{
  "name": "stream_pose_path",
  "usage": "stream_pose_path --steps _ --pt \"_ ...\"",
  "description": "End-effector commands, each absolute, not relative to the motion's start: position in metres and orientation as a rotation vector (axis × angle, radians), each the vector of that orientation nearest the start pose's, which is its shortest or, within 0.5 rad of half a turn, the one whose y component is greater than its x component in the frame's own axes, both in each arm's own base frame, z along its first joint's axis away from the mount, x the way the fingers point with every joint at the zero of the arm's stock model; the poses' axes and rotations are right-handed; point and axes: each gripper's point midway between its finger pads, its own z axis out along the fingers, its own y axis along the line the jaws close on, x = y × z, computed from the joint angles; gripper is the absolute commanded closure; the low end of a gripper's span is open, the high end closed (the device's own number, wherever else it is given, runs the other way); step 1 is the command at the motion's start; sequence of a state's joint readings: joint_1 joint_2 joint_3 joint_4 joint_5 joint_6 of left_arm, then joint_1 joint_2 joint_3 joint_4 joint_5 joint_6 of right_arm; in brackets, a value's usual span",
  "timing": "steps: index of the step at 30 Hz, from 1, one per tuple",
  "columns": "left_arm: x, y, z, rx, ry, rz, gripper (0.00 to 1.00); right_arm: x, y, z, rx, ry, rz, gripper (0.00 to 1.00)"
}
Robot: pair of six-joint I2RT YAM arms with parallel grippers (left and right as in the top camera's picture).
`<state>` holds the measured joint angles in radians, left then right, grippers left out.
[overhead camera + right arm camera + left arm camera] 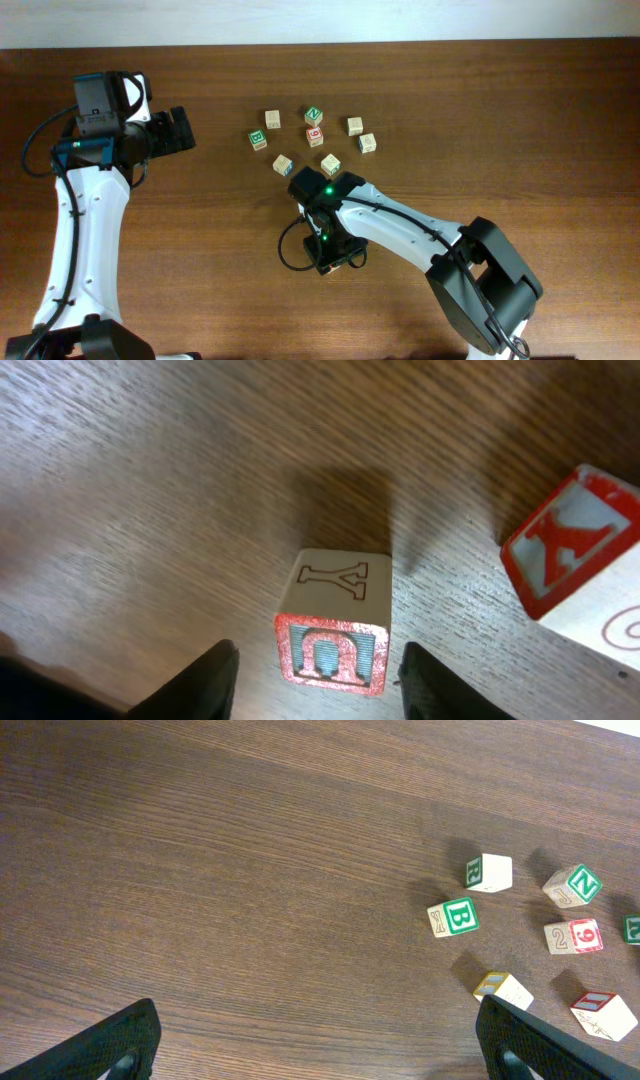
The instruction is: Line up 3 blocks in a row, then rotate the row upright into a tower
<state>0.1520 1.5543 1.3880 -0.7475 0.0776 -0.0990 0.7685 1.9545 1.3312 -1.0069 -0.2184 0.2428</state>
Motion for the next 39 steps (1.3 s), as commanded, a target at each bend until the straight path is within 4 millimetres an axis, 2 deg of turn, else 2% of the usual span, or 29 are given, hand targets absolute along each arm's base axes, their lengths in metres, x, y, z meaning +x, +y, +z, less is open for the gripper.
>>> stream_pose_path --steps 1,3,7,14,17,20,23,39 --pt "0.419 0.051 0.208 -0.288 2.449 -0.077 0.01 0.216 0.265 0.022 -0.860 3.174 0.286 0.57" --pt "0.419 0.051 0.208 -0.288 2.449 -0.077 0.01 0.216 0.264 0.022 -0.838 3.181 0.283 0.66" --pt "0.419 0.051 0.208 -0.288 2.449 -0.077 0.01 0.226 0.263 0.029 -0.679 3.198 0.219 0.77" --pt "0.419 0.051 0.208 -0.288 2.449 -0.077 0.01 0.239 0.260 0.031 -0.493 3.189 0.154 0.77" --pt "0.419 0.051 0.208 -0.288 2.449 -0.077 0.01 0.252 0.259 0.032 -0.386 3.182 0.198 0.77" --pt "0.419 0.051 0.208 -0.288 2.449 -0.077 0.01 0.269 0.270 0.036 -0.333 3.133 0.305 0.77" --pt "0.419 0.051 0.208 -0.288 2.449 -0.077 0.01 0.276 0.276 0.037 -0.291 3.105 0.332 0.77" --pt "0.419 0.051 0.208 -0.288 2.449 -0.077 0.01 0.277 0.258 0.034 -0.089 3.137 0.218 0.76"
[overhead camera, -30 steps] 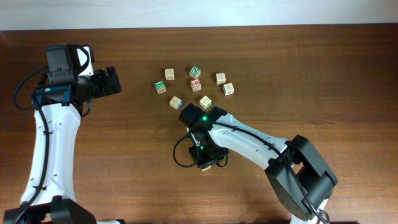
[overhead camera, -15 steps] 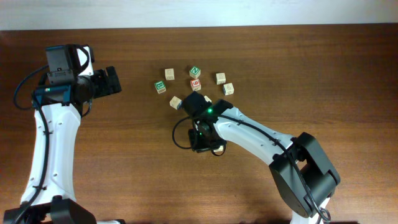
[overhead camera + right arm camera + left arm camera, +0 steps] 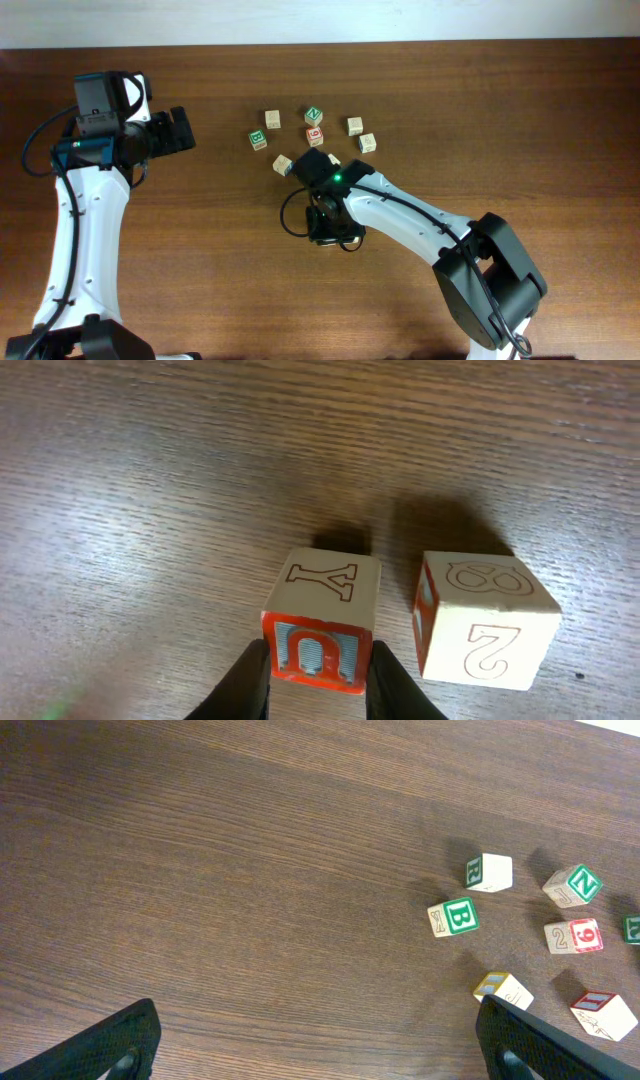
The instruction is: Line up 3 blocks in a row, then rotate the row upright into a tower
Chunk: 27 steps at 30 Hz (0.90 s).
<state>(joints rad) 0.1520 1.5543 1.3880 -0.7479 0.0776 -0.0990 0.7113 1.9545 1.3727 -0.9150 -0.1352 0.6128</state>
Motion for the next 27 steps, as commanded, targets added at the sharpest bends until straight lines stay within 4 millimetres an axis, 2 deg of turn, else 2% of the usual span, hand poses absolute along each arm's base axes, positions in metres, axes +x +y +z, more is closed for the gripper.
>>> stream_pose_path --steps 1,3,7,9,11,13,15,17,18,20,23,27 --pt "0.419 0.051 0.208 -0.288 2.449 -0.077 0.01 0.278 0.256 0.034 -0.077 3.140 0.217 0.72" --pt "0.419 0.051 0.208 -0.288 2.449 -0.077 0.01 0.279 0.256 0.034 -0.076 3.139 0.217 0.64" --pt "0.419 0.051 0.208 -0.288 2.449 -0.077 0.01 0.281 0.258 0.034 -0.083 3.128 0.228 0.54" --pt "0.419 0.051 0.208 -0.288 2.449 -0.077 0.01 0.282 0.259 0.036 -0.085 3.123 0.234 0.53" --pt "0.419 0.051 0.208 -0.288 2.449 -0.077 0.01 0.290 0.267 0.047 -0.153 3.095 0.268 0.53" --pt "0.419 0.051 0.208 -0.288 2.449 -0.077 0.01 0.309 0.279 0.075 -0.192 3.027 0.319 0.52" --pt "0.419 0.051 0.208 -0.288 2.449 -0.077 0.01 0.339 0.287 0.108 -0.182 2.922 0.375 0.48" --pt "0.419 0.051 0.208 -0.288 2.449 -0.077 0.01 0.382 0.269 0.130 -0.098 2.788 0.314 0.45" --pt "0.419 0.051 0.208 -0.288 2.449 -0.077 0.01 0.395 0.260 0.132 -0.077 2.754 0.286 0.45" --pt "0.419 0.051 0.208 -0.288 2.449 -0.077 0.01 0.417 0.244 0.123 -0.010 2.729 0.254 0.43" --pt "0.419 0.051 0.208 -0.288 2.449 -0.077 0.01 0.432 0.233 0.100 0.176 2.755 0.277 0.39" --pt "0.419 0.051 0.208 -0.288 2.449 -0.077 0.01 0.437 0.251 0.058 0.343 2.803 0.367 0.31"
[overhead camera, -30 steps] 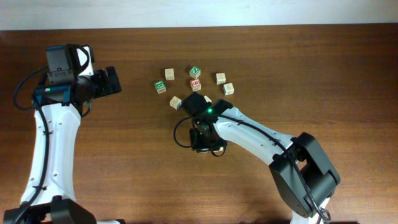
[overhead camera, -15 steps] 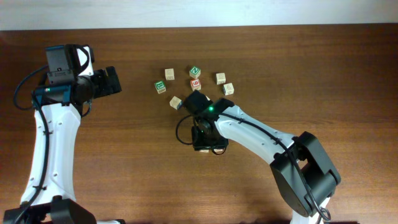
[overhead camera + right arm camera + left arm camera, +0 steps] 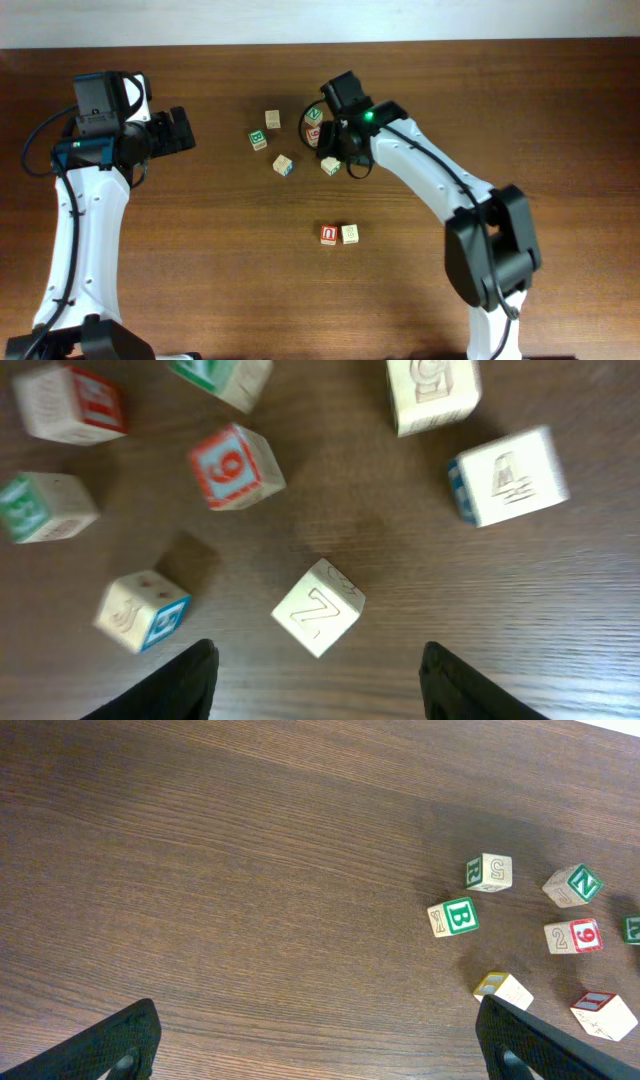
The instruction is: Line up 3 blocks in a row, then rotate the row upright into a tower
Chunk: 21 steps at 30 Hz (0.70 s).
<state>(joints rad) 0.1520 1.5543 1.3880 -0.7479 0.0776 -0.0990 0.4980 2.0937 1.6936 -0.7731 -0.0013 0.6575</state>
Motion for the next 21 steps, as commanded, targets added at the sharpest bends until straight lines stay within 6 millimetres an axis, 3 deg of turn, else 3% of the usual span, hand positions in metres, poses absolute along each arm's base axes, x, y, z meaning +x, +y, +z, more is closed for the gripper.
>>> stream_pose_path --steps 1,4,10,16,20,21 --pt "0.419 0.051 0.208 -0.288 2.449 -0.077 0.01 0.438 0.253 0.050 0.381 2.808 0.375 0.31" --pt "0.419 0.051 0.208 -0.288 2.449 -0.077 0.01 0.437 0.253 0.031 0.438 2.836 0.367 0.34" --pt "0.419 0.051 0.208 -0.288 2.449 -0.077 0.01 0.436 0.253 0.027 0.438 2.844 0.359 0.51" --pt "0.419 0.051 0.208 -0.288 2.449 -0.077 0.01 0.438 0.253 0.013 0.429 2.855 0.341 0.52" --pt "0.419 0.051 0.208 -0.288 2.449 -0.077 0.01 0.435 0.255 0.012 0.343 2.874 0.348 0.61" --pt "0.419 0.051 0.208 -0.288 2.449 -0.077 0.01 0.426 0.265 0.013 0.268 2.919 0.428 0.65"
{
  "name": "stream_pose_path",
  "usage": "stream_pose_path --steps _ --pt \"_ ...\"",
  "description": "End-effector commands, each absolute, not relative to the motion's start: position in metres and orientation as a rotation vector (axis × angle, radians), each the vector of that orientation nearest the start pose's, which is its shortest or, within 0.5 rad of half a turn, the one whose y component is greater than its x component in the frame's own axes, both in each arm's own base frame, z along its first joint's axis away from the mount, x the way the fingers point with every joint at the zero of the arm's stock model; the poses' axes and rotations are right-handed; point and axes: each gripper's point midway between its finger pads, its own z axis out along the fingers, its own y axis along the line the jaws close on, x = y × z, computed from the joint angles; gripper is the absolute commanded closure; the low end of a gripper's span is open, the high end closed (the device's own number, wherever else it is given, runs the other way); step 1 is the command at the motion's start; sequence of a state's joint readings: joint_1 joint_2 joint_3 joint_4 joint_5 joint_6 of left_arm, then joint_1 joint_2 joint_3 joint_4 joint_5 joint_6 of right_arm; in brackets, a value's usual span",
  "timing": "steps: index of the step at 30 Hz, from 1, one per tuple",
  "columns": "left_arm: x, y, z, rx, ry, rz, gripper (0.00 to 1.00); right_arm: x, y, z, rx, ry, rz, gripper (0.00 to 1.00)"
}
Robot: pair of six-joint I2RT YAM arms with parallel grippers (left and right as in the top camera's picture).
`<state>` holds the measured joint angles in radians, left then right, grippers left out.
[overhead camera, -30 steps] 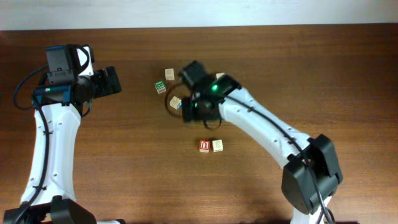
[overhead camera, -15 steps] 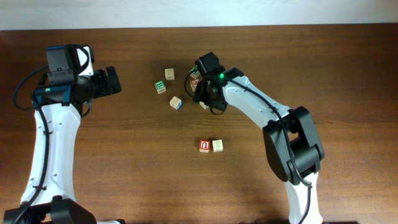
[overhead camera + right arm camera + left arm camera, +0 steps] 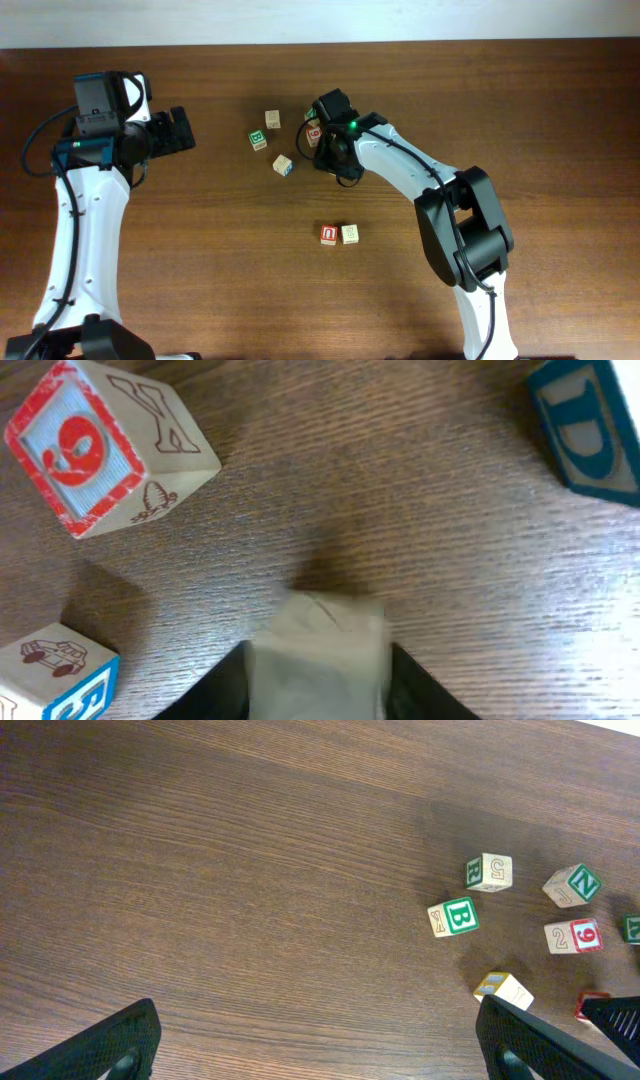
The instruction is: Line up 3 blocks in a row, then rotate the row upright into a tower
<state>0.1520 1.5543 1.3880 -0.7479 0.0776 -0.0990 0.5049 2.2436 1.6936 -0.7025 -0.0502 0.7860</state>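
In the right wrist view a pale wooden block [image 3: 318, 645], blurred, sits between the black fingers of my right gripper [image 3: 318, 660], which press on both of its sides. A red 9 block [image 3: 100, 450], a blue D block [image 3: 590, 430] and a blue-sided block [image 3: 55, 675] lie around it. Seen from overhead, the right gripper [image 3: 335, 163] is down in the block cluster and hides that block. A red U block [image 3: 329, 234] and a pale block [image 3: 350, 234] stand side by side further forward. My left gripper [image 3: 180, 130] is open at the far left, holding nothing.
A green B block [image 3: 258, 139], a pale block [image 3: 272, 119] and a blue-sided block [image 3: 284, 165] lie left of the right gripper. The left wrist view shows the same cluster, with a green N block [image 3: 573, 885] at its right edge. The right arm [image 3: 420, 180] crosses the table's middle.
The right gripper was open, high above the cluster. Now it is low, with its fingers against a pale block. The left arm has not moved.
The right gripper first stood open around the red U block at mid-table, then was shut on it beside another block. Later those two blocks stood alone side by side, with the gripper open over the back cluster. Now it grips a pale block there.
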Motion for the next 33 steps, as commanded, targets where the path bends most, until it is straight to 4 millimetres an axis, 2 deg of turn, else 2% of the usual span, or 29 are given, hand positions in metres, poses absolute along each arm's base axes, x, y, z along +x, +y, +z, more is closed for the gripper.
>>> stream_pose_path --steps 1,3,6,16,17,20,24,27,28,29,30,33 --pt "0.419 0.051 0.208 -0.288 2.449 -0.077 0.01 0.422 0.272 0.014 0.221 2.936 0.479 0.67" --pt "0.419 0.051 0.208 -0.288 2.449 -0.077 0.01 0.412 0.283 0.016 0.131 2.975 0.583 0.69" --pt "0.419 0.051 0.208 -0.288 2.449 -0.077 0.01 0.386 0.299 0.020 0.009 3.055 0.728 0.69" --pt "0.419 0.051 0.208 -0.288 2.449 -0.077 0.01 0.309 0.341 0.016 -0.220 3.209 0.665 0.68" --pt "0.419 0.051 0.208 -0.288 2.449 -0.077 0.01 0.302 0.340 0.015 -0.231 3.233 0.639 0.68" --pt "0.419 0.051 0.208 -0.288 2.449 -0.077 0.01 0.284 0.321 0.008 -0.232 3.307 0.432 0.68" --pt "0.419 0.051 0.208 -0.288 2.449 -0.077 0.01 0.279 0.303 0.004 -0.189 3.318 0.218 0.68" --pt "0.419 0.051 0.208 -0.288 2.449 -0.077 0.01 0.280 0.302 0.004 -0.186 3.315 0.215 0.67" --pt "0.419 0.051 0.208 -0.288 2.449 -0.077 0.01 0.281 0.301 0.004 -0.179 3.311 0.203 0.65" --pt "0.419 0.051 0.208 -0.288 2.449 -0.077 0.01 0.282 0.300 0.003 -0.180 3.310 0.198 0.58" --pt "0.419 0.051 0.208 -0.288 2.449 -0.077 0.01 0.281 0.299 0.004 -0.179 3.315 0.191 0.55" --pt "0.419 0.051 0.208 -0.288 2.449 -0.077 0.01 0.280 0.294 0.010 -0.197 3.321 0.146 0.52"
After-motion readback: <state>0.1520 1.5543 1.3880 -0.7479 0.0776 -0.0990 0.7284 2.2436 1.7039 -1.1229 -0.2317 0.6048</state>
